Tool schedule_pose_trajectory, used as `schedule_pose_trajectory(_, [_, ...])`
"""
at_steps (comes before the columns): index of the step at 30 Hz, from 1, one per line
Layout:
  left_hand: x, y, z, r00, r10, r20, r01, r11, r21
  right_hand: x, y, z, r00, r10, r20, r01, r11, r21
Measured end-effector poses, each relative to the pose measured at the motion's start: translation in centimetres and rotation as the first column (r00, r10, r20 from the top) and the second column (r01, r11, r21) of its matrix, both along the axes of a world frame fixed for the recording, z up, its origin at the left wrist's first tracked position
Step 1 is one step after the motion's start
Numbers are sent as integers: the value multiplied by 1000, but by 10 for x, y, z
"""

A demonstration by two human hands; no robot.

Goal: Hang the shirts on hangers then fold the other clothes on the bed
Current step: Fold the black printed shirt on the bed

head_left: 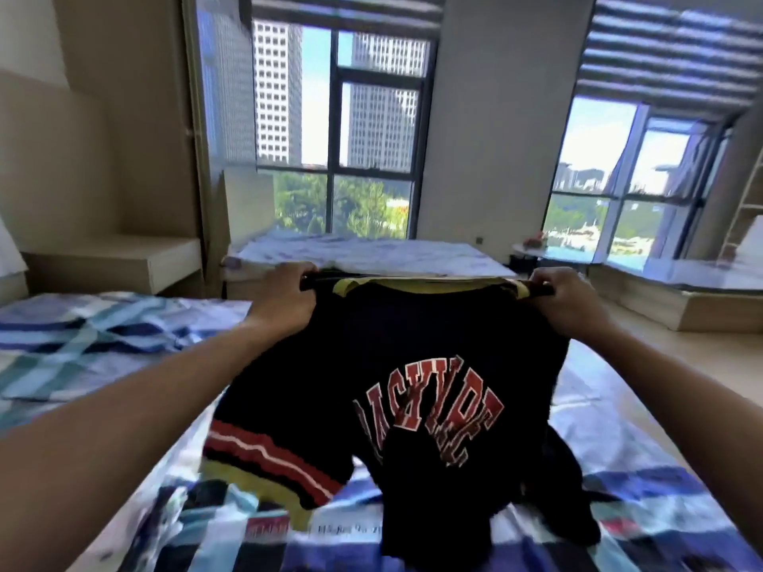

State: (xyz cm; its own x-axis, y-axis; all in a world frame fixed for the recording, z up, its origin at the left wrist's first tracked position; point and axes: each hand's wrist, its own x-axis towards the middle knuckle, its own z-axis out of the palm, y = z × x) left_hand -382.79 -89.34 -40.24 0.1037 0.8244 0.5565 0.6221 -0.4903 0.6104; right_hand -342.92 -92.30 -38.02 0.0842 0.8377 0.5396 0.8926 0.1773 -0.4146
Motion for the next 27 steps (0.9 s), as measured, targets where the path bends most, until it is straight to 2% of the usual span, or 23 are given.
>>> schedule_pose_trajectory(3, [6, 6, 69, 991, 106, -86, -92, 984, 153, 16, -17, 64, 987, 103, -125, -96, 994, 56])
schedule_pose_trajectory(5, [9, 3, 115, 988, 142, -69, -122, 965, 233, 21, -34, 105, 968, 164, -192, -144, 983, 116])
schedule_pose_trajectory(9, [5, -10, 196, 996, 74, -43, -56, 942, 331, 23, -64, 173, 899, 288, -329, -200, 940, 275])
schedule_pose_trajectory(16, [-7, -53, 308, 973, 116, 198, -193, 882, 430, 22, -103, 268, 948, 258, -183, -128, 842, 525])
schedule_pose_trajectory(20, [-9, -82, 366, 957, 113, 267, -238, 832, 501, 5, -128, 318, 978, 189, -82, -92, 758, 646])
schedule_pose_trajectory(23, [-13, -100, 406, 957, 124, 263, -254, 798, 547, -5, -142, 353, 988, 153, -33, -85, 699, 710])
schedule_pose_trajectory(27, [-19, -117, 438, 982, 159, 97, -186, 806, 562, -15, -151, 384, 995, 98, -9, -57, 653, 755])
